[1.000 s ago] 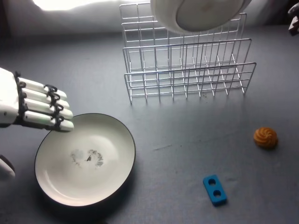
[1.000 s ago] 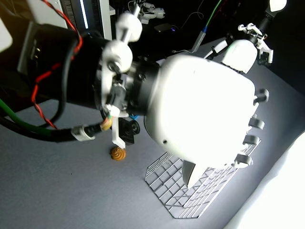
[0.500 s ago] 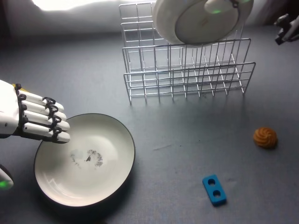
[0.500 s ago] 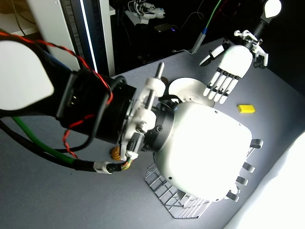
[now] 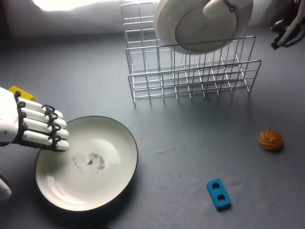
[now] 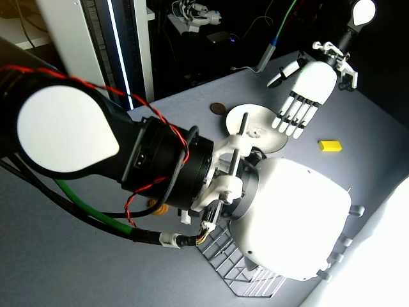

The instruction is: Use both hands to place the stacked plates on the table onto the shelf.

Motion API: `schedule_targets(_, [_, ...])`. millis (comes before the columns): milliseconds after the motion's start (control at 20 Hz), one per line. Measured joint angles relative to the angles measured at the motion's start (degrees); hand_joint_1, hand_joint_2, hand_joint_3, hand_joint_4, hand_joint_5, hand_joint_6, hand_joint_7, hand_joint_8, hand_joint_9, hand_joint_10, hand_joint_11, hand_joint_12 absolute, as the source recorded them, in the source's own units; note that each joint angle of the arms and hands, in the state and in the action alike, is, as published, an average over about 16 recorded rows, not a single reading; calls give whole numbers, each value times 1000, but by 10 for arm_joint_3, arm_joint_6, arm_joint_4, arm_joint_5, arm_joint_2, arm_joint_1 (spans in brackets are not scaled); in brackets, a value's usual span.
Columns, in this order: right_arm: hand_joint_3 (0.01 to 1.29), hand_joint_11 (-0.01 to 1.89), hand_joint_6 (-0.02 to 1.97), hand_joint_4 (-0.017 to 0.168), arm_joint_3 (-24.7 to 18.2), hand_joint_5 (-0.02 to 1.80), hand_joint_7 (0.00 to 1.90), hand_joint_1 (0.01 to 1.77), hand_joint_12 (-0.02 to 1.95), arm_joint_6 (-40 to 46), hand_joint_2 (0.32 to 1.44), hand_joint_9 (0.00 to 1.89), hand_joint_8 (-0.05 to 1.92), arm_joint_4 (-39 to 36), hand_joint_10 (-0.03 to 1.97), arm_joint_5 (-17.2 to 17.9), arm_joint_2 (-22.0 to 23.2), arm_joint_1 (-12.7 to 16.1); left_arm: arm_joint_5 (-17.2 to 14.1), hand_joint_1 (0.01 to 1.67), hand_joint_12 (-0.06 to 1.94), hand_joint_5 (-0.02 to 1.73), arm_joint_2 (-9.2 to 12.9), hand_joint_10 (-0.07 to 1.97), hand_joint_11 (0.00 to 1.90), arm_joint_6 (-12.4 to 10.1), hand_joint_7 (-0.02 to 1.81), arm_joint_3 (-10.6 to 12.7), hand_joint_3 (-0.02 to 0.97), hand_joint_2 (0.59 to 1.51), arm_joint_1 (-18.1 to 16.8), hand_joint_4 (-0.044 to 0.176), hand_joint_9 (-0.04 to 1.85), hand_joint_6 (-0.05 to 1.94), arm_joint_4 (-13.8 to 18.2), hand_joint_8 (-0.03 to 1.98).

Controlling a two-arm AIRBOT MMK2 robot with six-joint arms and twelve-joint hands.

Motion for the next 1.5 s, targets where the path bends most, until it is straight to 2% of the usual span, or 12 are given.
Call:
schedule_targets(400, [17, 672, 923, -9, 5, 947, 1069, 1322, 1229, -8, 978, 964, 820, 37, 885, -24, -6, -17, 2, 24, 2, 21, -2, -20, 20, 0, 17, 4, 17, 1113, 7, 3, -9, 17, -2, -3])
schedule_targets(550, [17, 645, 880, -9, 6, 933, 1059, 1301, 1230, -10, 992, 965, 695, 48, 776, -35, -7, -20, 2, 24, 1, 21, -2, -21, 18, 0, 18, 5, 17, 1115, 8, 3, -11, 17, -3, -3])
schedule_targets(900, [17, 536, 535, -6, 6, 891, 1022, 1219, 1231, -12, 1017, 960, 357, 60, 407, -48, -11, -21, 2, 24, 1, 21, -2, -20, 17, 0, 20, 5, 17, 1116, 9, 3, -15, 16, -3, -3])
schedule_targets(1200, [17, 391, 211, -4, 4, 833, 931, 1147, 1235, -27, 1021, 862, 58, 62, 232, -44, -8, -3, 3, 24, 1, 23, -2, -21, 17, 0, 20, 5, 17, 1115, 10, 3, -16, 17, -4, -3])
schedule_targets(1350, [16, 291, 77, -3, -2, 759, 824, 1111, 1222, -46, 1015, 763, 30, 47, 153, -34, -1, 13, 4, 24, 1, 23, -2, -22, 17, 0, 20, 5, 17, 1114, 13, 3, -17, 17, -4, -3])
schedule_targets(1500, [16, 207, 58, -3, -20, 644, 678, 1081, 1098, -86, 1007, 627, 28, 29, 104, -22, 8, 30, 7, 24, 1, 22, -2, -24, 17, 0, 19, 5, 17, 1114, 17, 3, -19, 17, -4, -3])
